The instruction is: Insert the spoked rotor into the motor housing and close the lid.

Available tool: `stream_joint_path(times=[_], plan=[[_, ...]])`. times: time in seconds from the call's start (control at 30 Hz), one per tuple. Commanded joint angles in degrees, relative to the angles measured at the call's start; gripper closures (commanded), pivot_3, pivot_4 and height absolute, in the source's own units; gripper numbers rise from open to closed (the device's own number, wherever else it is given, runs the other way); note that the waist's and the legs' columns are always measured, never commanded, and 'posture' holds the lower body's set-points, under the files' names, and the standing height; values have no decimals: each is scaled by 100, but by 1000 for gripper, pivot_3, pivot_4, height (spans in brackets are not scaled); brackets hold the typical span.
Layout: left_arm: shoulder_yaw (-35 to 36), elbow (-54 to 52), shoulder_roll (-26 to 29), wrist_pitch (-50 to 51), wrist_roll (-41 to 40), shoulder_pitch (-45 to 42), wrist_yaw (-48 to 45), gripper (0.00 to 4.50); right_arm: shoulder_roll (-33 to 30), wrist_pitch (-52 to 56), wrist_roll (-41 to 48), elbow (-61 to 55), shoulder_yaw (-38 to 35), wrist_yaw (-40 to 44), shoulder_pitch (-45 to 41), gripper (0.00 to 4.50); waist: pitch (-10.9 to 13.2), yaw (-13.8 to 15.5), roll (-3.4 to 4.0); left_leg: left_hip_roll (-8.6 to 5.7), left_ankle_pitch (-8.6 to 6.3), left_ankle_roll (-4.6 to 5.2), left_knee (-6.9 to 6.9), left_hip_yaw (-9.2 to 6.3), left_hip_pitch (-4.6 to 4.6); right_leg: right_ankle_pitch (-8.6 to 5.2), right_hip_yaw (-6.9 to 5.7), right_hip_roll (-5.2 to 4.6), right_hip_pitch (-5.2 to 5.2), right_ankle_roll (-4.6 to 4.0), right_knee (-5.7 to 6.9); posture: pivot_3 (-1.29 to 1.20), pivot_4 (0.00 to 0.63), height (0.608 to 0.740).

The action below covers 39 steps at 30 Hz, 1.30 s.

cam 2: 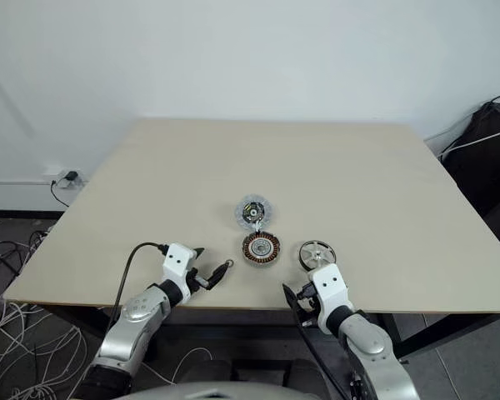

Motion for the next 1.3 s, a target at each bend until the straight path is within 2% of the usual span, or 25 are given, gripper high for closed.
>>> stream_joint_path(times=[0.03,0.77,0.87,1.17,1.2,1.3], plan=[[-167,95,24,74,95,-246,-181,0,-30,0,76,-386,-142,-19,7,6,0,-1,-1,0,0,0,0,0,0,0,0,0,0,0,0,0,0,740],[-467,822,-136,331,717,-1022,48,0,-9,82,64,-684,-203,-118,118,6,-1,6,-3,0,0,0,0,0,-3,1,2,-3,-2,-1,0,0,0,740],[-457,803,-148,505,691,-1023,14,618,-6,77,60,-685,-211,-132,108,0,-2,6,-3,0,0,1,0,0,-4,1,2,-4,-2,-1,0,0,0,740],[-478,628,-98,783,687,-884,-3,3586,15,47,57,-654,-212,-157,115,0,-17,8,5,-1,-1,2,0,0,-3,1,2,-6,-2,-1,0,0,0,740],[-478,603,-89,811,688,-869,-4,3816,19,44,55,-646,-207,-160,113,0,-18,8,6,-1,-2,3,0,0,-4,1,2,-7,-2,-1,0,0,0,740],[-436,495,-80,827,671,-825,30,3822,27,26,52,-612,-192,-158,111,0,-18,7,6,-1,-2,3,0,0,-4,1,2,-7,-2,-2,0,0,0,740]])
